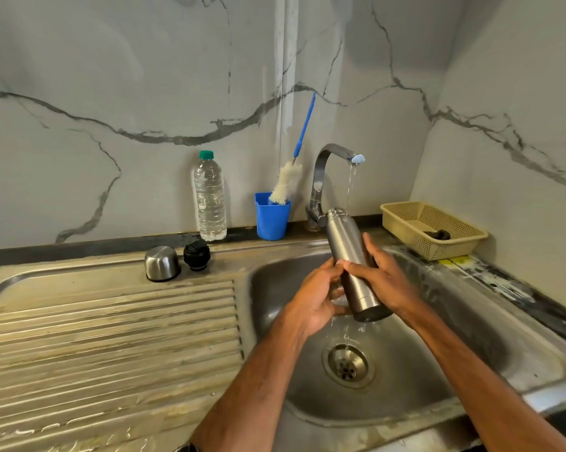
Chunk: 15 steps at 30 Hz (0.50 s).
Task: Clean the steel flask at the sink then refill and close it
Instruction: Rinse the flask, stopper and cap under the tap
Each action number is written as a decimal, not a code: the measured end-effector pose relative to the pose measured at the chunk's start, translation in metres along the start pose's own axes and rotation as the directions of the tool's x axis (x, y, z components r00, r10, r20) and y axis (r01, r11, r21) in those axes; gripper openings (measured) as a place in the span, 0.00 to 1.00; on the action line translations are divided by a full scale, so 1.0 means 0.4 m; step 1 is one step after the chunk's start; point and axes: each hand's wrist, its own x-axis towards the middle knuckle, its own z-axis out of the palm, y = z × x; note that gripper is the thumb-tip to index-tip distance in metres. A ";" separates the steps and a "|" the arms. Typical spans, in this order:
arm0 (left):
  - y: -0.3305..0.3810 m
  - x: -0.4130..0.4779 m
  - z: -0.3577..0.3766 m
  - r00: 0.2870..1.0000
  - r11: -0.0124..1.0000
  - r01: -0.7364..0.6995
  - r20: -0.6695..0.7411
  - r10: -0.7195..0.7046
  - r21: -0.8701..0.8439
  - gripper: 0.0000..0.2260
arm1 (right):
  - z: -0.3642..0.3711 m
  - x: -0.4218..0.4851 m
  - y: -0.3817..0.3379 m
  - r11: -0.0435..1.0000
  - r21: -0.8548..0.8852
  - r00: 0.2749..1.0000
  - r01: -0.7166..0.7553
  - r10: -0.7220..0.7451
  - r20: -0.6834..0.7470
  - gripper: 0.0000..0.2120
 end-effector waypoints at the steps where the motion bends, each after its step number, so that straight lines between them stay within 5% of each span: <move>1: 0.004 -0.001 -0.003 1.000 1.000 0.009 0.002 -0.009 0.015 0.14 | 0.000 0.004 0.008 0.999 -0.035 1.000 0.010 -0.010 0.000 0.41; 7: -0.001 0.009 -0.006 0.999 0.997 -0.014 -0.032 0.017 0.080 0.15 | 0.033 0.008 0.010 0.999 -0.037 1.000 0.008 -0.007 0.015 0.37; 10: -0.002 0.012 -0.012 0.996 0.998 -0.043 -0.074 0.047 0.050 0.14 | 0.051 -0.039 -0.032 0.974 -0.214 0.996 0.078 -0.067 0.057 0.35; 15: 0.005 0.005 -0.014 0.995 0.995 -0.084 -0.053 0.081 -0.057 0.20 | 0.072 -0.110 -0.063 0.711 -0.642 0.956 0.287 -0.172 0.237 0.36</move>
